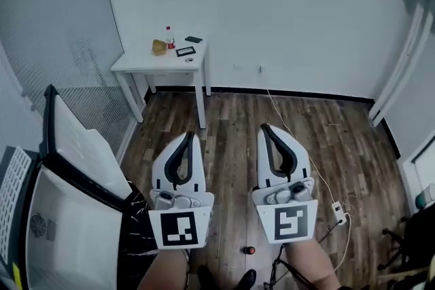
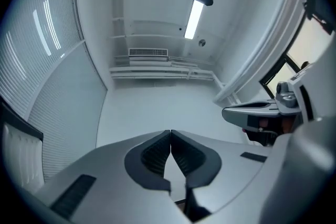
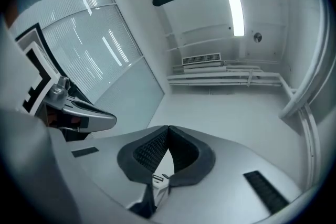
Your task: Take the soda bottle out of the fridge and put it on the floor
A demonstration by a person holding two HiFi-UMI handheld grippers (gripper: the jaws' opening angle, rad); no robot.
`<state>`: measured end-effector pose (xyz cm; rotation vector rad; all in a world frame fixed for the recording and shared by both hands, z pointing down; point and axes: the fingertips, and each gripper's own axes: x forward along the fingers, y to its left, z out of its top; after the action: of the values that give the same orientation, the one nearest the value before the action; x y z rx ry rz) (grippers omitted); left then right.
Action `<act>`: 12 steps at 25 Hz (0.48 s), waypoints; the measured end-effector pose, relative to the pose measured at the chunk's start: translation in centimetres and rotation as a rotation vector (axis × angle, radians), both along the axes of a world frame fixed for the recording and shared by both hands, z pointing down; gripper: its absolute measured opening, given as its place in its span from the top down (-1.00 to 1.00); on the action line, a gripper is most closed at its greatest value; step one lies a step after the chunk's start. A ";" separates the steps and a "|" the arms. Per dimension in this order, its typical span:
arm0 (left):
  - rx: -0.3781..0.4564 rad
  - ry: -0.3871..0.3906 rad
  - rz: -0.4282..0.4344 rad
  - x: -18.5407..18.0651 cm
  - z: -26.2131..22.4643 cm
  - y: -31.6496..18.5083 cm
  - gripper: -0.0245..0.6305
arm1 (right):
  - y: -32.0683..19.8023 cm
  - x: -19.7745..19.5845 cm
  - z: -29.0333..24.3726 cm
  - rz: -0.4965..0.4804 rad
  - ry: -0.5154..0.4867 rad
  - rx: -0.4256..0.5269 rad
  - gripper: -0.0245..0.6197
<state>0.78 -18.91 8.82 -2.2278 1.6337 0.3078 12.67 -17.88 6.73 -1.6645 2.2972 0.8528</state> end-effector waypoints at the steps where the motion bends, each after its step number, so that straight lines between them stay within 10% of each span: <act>1: 0.019 -0.005 -0.007 -0.4 -1.3 0.8 0.87 | 0.7 -0.4 -1.4 -0.007 0.005 0.017 0.89; 12: 0.084 -0.032 -0.047 -3.2 -5.7 7.4 0.87 | 6.2 -4.2 -5.2 -0.040 0.047 0.039 0.89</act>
<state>-2.42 -11.52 3.15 -2.1188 1.6235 0.3207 8.50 -11.64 1.52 -1.5938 2.3204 0.9317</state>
